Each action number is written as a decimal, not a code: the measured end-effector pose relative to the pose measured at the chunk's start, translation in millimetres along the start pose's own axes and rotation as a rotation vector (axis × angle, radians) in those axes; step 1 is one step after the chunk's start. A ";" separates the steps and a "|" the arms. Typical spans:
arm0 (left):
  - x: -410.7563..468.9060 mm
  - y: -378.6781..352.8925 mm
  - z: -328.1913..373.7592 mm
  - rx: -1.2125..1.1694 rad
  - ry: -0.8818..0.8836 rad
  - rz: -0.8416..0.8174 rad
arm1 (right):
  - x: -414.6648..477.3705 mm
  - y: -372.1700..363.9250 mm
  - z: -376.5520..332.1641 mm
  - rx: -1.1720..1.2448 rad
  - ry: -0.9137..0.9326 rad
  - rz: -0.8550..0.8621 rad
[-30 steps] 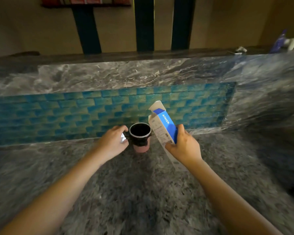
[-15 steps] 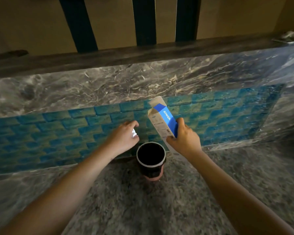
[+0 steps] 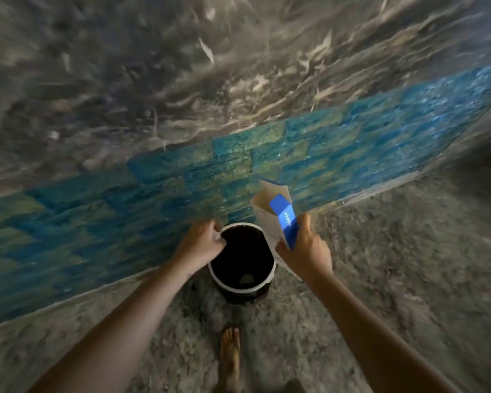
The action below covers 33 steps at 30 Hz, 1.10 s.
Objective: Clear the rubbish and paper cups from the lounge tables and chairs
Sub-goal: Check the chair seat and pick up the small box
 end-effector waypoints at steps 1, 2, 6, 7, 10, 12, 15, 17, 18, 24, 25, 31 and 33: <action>18.6 -12.8 -17.0 -0.021 0.013 0.002 | 11.7 -21.0 4.3 -0.002 -0.030 -0.015; 36.2 -27.5 -32.1 -0.037 0.021 0.010 | 23.1 -43.1 10.7 -0.013 -0.046 -0.034; 97.2 -97.5 -85.1 -0.075 0.018 -0.003 | 65.0 -131.4 42.9 -0.015 -0.089 -0.086; 108.9 -116.6 -98.5 -0.072 0.019 -0.004 | 73.6 -153.1 51.4 -0.007 -0.108 -0.095; 132.7 -171.1 -134.7 -0.096 0.035 0.002 | 93.9 -212.4 76.6 0.004 -0.147 -0.111; 140.8 -200.1 -152.8 -0.113 0.061 -0.005 | 101.6 -243.1 89.2 0.002 -0.157 -0.148; 147.5 -227.2 -171.5 -0.125 0.094 -0.018 | 109.4 -274.9 101.7 0.021 -0.161 -0.200; 149.2 -233.9 -177.9 -0.154 0.118 -0.022 | 112.7 -284.9 104.5 0.038 -0.135 -0.218; 148.9 -233.5 -178.9 -0.167 0.122 -0.021 | 113.3 -285.8 104.1 0.040 -0.120 -0.222; 147.6 -195.1 -158.0 -0.104 -0.001 -0.079 | 118.0 -246.5 79.5 0.001 -0.006 -0.134; 149.8 -185.3 -149.6 -0.102 -0.029 -0.074 | 121.7 -235.6 73.5 -0.008 0.011 -0.115; 166.2 -129.0 -76.9 -0.050 -0.162 0.015 | 143.8 -154.3 35.5 0.000 0.069 0.027; 169.7 -107.9 -39.6 -0.028 -0.245 0.037 | 148.6 -117.5 27.5 0.026 0.079 0.099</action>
Point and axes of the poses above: each hand's wrist, its own x-axis towards the middle knuckle, its own y-axis out of the back of the hand, z = x × y, the point moved 1 cm from there along x, towards the middle knuckle, and after that the axes turned 8 degrees about -y, right-handed, at the moved point
